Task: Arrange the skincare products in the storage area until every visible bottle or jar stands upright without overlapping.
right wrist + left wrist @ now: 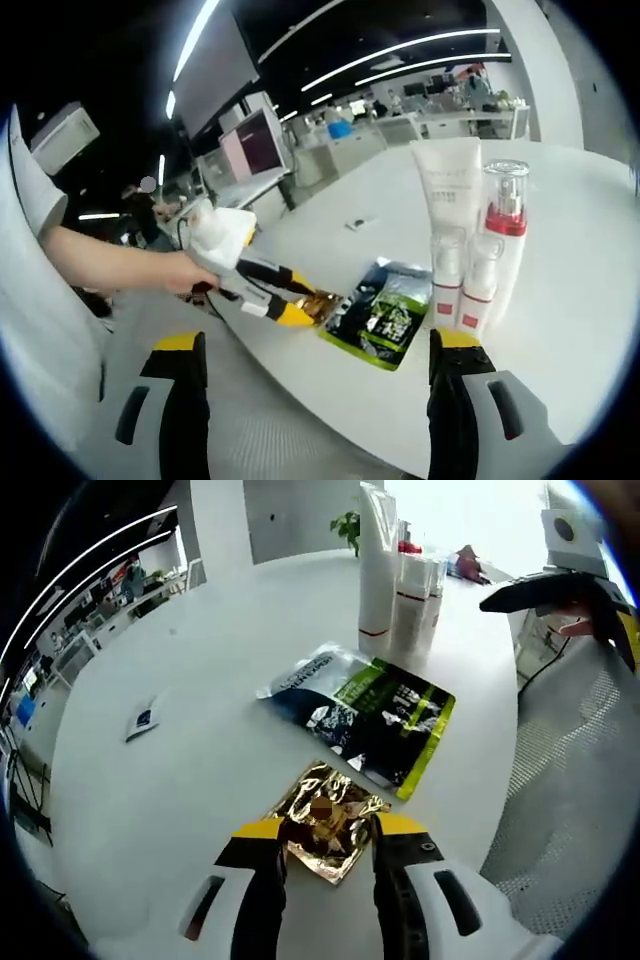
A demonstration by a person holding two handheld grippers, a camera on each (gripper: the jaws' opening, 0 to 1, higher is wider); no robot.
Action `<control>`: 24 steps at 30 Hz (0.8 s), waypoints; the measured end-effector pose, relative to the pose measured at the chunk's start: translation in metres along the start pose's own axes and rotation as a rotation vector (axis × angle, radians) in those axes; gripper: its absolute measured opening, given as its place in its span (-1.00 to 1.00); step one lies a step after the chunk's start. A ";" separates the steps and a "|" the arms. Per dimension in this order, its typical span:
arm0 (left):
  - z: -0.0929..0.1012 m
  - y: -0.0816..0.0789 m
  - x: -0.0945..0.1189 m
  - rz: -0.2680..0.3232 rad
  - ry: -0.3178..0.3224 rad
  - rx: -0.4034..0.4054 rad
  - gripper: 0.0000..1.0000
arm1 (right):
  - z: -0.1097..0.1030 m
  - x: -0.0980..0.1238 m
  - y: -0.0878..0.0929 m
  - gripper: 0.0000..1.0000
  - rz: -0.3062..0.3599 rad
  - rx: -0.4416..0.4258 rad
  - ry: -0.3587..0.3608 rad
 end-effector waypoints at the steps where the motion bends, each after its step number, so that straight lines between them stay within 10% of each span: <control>1: -0.002 0.000 -0.001 -0.003 -0.005 0.005 -0.33 | 0.000 0.000 0.000 0.82 -0.001 0.000 0.001; 24: -0.010 0.011 0.035 0.086 -0.083 0.227 -0.01 | -0.002 -0.001 0.001 0.81 -0.009 0.019 -0.019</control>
Point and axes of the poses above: the point that each gripper's makers call its tool centre point, and the gripper's own axes: x roughly backward along the fingers, z roughly to its right, y roughly out of its underside, the point moved 6 cm from there along x, roughly backward along the fingers, and after that the axes turned 1 degree about x, right-handed, at the moved point
